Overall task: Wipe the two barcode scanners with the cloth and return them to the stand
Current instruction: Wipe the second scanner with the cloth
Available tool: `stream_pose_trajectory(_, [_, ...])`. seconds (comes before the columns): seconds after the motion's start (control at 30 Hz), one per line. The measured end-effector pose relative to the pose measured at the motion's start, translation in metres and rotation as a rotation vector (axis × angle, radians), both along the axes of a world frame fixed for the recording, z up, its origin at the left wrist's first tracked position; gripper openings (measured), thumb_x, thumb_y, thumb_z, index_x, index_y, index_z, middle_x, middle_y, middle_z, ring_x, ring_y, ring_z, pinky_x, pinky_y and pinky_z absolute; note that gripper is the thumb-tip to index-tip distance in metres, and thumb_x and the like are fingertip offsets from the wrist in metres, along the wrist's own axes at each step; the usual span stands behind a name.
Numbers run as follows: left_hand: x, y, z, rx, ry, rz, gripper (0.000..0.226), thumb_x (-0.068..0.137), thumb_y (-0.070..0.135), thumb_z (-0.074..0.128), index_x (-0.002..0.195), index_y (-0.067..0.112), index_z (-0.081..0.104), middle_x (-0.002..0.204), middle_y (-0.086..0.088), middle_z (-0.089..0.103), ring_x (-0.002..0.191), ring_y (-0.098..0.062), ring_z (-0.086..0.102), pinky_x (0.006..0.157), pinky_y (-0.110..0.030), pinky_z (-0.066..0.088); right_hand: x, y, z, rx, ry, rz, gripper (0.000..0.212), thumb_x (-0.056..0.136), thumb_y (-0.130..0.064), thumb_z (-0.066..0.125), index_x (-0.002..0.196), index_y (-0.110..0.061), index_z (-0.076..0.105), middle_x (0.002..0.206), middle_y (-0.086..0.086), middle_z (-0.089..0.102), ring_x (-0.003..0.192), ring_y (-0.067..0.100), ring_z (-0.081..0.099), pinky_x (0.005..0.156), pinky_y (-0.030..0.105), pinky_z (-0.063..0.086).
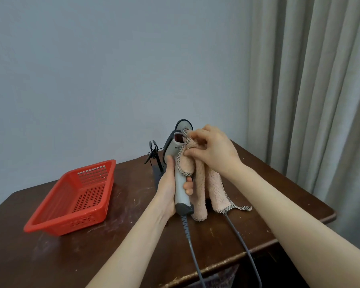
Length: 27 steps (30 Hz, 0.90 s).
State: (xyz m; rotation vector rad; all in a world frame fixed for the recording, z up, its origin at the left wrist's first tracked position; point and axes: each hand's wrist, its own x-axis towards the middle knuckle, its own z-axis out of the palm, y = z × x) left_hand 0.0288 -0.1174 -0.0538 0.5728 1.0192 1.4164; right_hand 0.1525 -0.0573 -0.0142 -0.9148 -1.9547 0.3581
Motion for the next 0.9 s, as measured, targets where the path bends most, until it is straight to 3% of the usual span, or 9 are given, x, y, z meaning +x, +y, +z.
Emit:
stream_pose_trajectory(0.23, [0.0, 0.003, 0.003, 0.045, 0.031, 0.005, 0.06, 0.081, 0.067, 0.041, 0.076, 0.009, 0.055, 0.051, -0.002, 0.046, 0.032, -0.008, 0.038, 0.031, -0.015, 0.034, 0.007, 0.002, -0.005, 0.115, -0.082, -0.144, 0.044, 0.083, -0.035, 0.07, 0.125, -0.026, 0.063, 0.106, 0.001, 0.054, 0.103, 0.02, 0.053, 0.074, 0.031, 0.042])
stream_pose_trajectory(0.4, [0.001, 0.003, 0.002, 0.055, 0.09, 0.015, 0.058, 0.075, 0.066, 0.045, 0.079, 0.008, 0.055, 0.051, -0.003, 0.047, 0.033, -0.009, 0.039, 0.032, -0.017, 0.035, 0.008, -0.001, -0.006, 0.113, -0.173, -0.252, 0.043, 0.084, -0.04, 0.067, 0.125, -0.03, 0.059, 0.112, -0.003, 0.054, 0.11, 0.017, 0.049, 0.071, 0.026, 0.034])
stream_pose_trajectory(0.53, [0.0, 0.001, -0.001, 0.05, 0.131, 0.012, 0.057, 0.082, 0.063, 0.043, 0.081, 0.008, 0.056, 0.05, -0.003, 0.048, 0.033, -0.01, 0.04, 0.033, -0.017, 0.036, 0.007, 0.003, -0.003, 0.078, -0.248, -0.216, 0.037, 0.085, -0.039, 0.065, 0.118, -0.024, 0.061, 0.107, -0.005, 0.056, 0.109, 0.017, 0.047, 0.071, 0.027, 0.033])
stream_pose_trajectory(0.77, [0.002, -0.002, -0.004, 0.031, 0.127, -0.001, 0.058, 0.077, 0.065, 0.045, 0.081, 0.009, 0.058, 0.049, -0.003, 0.048, 0.033, -0.01, 0.04, 0.033, -0.018, 0.036, -0.002, 0.0, -0.003, -0.008, -0.038, 0.022, 0.03, 0.079, -0.027, 0.074, 0.107, -0.019, 0.066, 0.087, -0.008, 0.049, 0.09, 0.015, 0.049, 0.076, 0.029, 0.038])
stream_pose_trajectory(0.9, [0.002, -0.002, -0.003, 0.013, 0.068, 0.005, 0.059, 0.082, 0.065, 0.043, 0.077, 0.008, 0.057, 0.049, -0.003, 0.048, 0.032, -0.01, 0.04, 0.031, -0.017, 0.035, 0.003, 0.0, -0.002, -0.02, -0.09, -0.024, 0.019, 0.083, -0.035, 0.068, 0.095, -0.021, 0.063, 0.082, -0.008, 0.05, 0.082, 0.014, 0.047, 0.071, 0.031, 0.039])
